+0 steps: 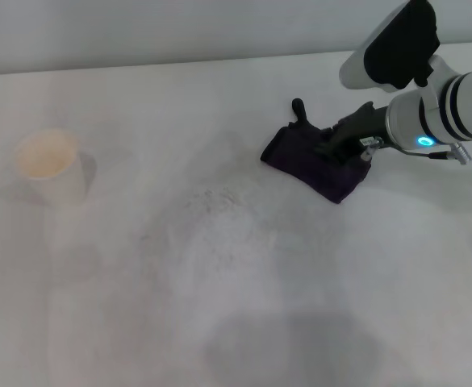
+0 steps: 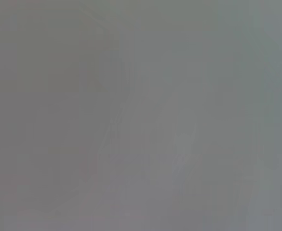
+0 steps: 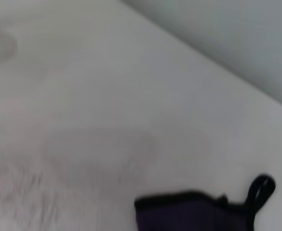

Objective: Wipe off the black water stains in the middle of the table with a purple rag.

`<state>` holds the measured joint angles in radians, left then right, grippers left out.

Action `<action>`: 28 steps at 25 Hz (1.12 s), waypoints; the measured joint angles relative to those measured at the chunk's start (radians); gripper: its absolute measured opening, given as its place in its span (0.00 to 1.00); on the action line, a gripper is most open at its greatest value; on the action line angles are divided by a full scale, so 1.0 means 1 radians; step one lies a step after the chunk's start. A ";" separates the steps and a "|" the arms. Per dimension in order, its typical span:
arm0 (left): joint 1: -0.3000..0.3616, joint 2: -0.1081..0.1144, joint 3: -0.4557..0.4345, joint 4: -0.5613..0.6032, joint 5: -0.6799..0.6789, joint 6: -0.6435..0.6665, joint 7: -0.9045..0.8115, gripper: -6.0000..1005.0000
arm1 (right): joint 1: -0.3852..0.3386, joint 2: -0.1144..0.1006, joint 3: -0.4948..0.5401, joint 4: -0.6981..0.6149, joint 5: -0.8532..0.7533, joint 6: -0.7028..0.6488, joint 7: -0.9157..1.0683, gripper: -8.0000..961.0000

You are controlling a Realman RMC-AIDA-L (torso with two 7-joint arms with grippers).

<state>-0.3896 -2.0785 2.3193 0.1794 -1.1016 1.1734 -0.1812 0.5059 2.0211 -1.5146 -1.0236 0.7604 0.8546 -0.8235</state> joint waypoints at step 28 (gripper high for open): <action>-0.009 -0.003 0.001 0.006 -0.004 -0.009 -0.010 0.89 | -0.091 0.001 0.534 0.815 1.793 0.209 -1.803 0.92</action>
<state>-0.3988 -2.0815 2.3202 0.1850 -1.1060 1.1642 -0.1910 0.4147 2.0218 -0.9807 -0.2090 2.5533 1.0640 -2.6262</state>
